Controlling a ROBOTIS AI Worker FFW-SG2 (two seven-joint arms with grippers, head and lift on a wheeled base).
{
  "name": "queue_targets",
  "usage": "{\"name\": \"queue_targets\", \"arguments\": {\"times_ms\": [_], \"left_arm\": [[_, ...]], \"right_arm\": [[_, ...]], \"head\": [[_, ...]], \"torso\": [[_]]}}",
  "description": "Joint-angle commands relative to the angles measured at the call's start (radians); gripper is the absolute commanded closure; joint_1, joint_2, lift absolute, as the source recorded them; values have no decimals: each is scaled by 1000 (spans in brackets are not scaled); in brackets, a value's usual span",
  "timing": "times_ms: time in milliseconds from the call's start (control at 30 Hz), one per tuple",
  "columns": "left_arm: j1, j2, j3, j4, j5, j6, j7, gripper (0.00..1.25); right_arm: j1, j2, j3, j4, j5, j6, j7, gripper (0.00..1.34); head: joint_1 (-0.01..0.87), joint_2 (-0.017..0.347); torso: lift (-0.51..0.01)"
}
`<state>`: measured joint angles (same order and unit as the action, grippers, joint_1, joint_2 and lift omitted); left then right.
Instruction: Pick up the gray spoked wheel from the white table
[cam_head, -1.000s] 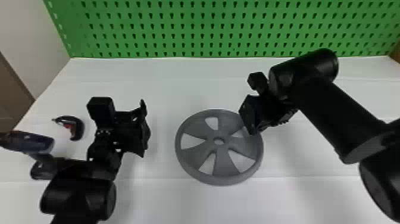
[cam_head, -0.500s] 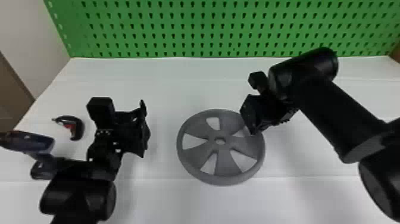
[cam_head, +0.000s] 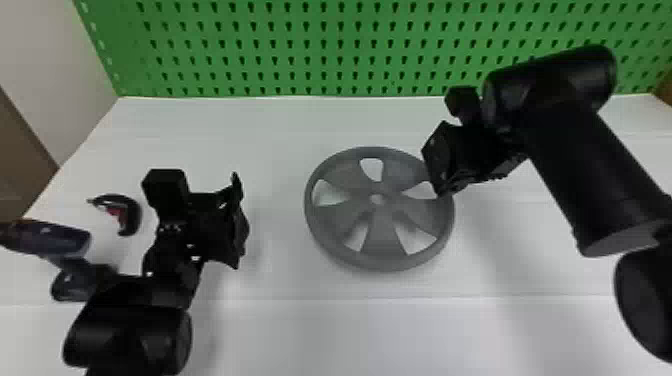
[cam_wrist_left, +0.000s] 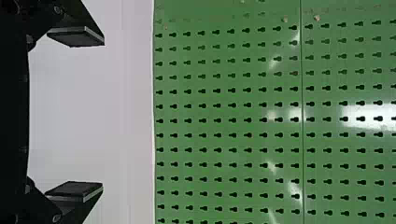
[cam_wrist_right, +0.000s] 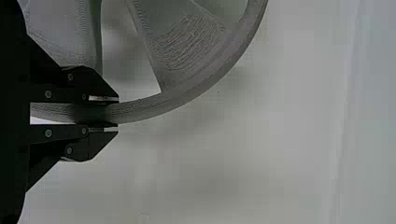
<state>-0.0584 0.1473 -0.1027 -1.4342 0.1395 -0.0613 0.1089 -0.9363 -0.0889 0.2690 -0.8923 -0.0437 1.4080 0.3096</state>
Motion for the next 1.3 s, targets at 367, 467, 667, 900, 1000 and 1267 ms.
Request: {"name": "queue_targets", "arguments": {"times_ms": [367, 467, 667, 900, 1000, 1267], "left_arm": [[9, 1, 12, -8, 6, -6, 0, 180], [12, 1, 15, -11, 6, -6, 0, 180], [17, 1, 28, -25, 6, -6, 0, 180], [20, 1, 41, -43, 11, -6, 0, 180], [20, 1, 44, -52, 12, -8, 0, 180], [19, 1, 44, -64, 15, -11, 0, 180]], "right_arm": [[136, -22, -246, -332, 67, -21, 3, 1276], [169, -20, -289, -396, 77, -55, 3, 1276], [238, -3, -340, -474, 64, -155, 3, 1276], [329, 21, -369, -528, 25, -311, 2, 1276], [375, 31, -376, -559, 22, -396, 2, 1276], [482, 46, -419, -602, -2, -613, -1, 1276]], "head": [[770, 44], [770, 44], [770, 44], [770, 44], [770, 44], [770, 44]], "torso": [[-98], [-98], [-98], [-98], [-98], [-98]]}}
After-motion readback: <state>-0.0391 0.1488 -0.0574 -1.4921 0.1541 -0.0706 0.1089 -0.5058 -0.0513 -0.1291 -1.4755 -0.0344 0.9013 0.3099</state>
